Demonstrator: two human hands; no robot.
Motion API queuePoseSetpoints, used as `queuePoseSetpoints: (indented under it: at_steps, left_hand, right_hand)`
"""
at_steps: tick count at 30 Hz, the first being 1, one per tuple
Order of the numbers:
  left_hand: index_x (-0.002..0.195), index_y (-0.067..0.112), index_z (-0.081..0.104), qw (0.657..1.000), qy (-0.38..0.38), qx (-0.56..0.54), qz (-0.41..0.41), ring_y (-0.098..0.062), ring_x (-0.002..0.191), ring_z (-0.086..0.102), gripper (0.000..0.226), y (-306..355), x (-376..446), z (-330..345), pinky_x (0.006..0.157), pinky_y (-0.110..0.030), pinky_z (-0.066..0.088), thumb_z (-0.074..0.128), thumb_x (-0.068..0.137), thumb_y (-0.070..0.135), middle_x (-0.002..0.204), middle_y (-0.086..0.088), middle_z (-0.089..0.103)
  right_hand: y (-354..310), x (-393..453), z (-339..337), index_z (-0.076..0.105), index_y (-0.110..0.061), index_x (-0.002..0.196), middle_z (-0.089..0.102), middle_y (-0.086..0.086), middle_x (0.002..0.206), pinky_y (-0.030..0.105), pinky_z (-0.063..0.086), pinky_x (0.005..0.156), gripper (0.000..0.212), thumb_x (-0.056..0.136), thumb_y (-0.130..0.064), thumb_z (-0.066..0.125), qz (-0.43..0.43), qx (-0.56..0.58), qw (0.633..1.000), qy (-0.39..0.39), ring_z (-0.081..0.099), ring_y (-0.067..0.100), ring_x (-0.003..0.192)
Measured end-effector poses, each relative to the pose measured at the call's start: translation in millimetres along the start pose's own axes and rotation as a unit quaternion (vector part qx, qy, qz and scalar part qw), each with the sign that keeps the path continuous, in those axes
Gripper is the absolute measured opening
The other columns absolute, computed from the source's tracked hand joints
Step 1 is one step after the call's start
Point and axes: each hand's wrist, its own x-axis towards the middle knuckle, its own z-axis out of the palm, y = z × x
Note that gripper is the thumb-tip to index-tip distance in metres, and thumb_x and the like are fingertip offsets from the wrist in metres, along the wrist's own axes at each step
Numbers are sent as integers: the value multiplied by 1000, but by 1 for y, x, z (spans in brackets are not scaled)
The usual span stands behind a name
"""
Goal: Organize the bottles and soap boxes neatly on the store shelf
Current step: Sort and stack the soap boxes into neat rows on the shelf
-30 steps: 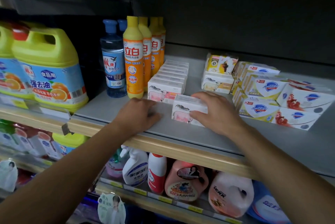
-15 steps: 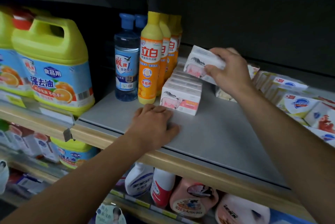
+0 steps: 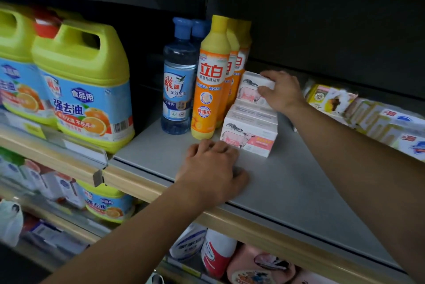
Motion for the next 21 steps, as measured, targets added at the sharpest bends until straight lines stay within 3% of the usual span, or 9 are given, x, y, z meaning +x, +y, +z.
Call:
queuePoseSetpoints:
  at_steps: [6, 12, 18, 21]
  left_hand:
    - [134, 30, 48, 1000, -1, 4, -6, -24, 135, 30, 56, 2, 0, -2, 109, -45, 24, 36, 89, 61, 143, 6, 44]
    - [126, 29, 54, 1000, 0, 1, -14, -22, 130, 37, 52, 3, -3, -7, 106, -43, 30, 40, 88, 61, 137, 8, 50]
    - [129, 25, 58, 996, 55, -69, 0, -22, 112, 58, 47, 12, -7, -16, 90, -37, 50, 61, 87, 45, 129, 3, 61]
    - [125, 21, 63, 987, 93, -125, 21, -16, 94, 64, 41, 24, -5, -20, 78, -25, 48, 67, 86, 31, 118, 1, 67]
  right_hand:
    - [4, -8, -10, 38, -27, 148, 41, 10, 145, 40, 32, 108, 64, 89, -41, 61, 9, -56, 998, -33, 34, 35, 133]
    - [26, -71, -28, 47, -16, 139, 48, 9, 138, 36, 38, 104, 54, 91, -40, 57, 29, 44, 996, 71, 45, 29, 127]
    - [70, -154, -43, 50, -22, 136, 48, 5, 143, 33, 32, 105, 51, 94, -49, 50, 27, -49, 994, -95, 43, 27, 132]
    - [83, -179, -47, 50, -21, 138, 47, 3, 143, 27, 29, 105, 54, 93, -53, 50, 16, -83, 983, -161, 42, 24, 133]
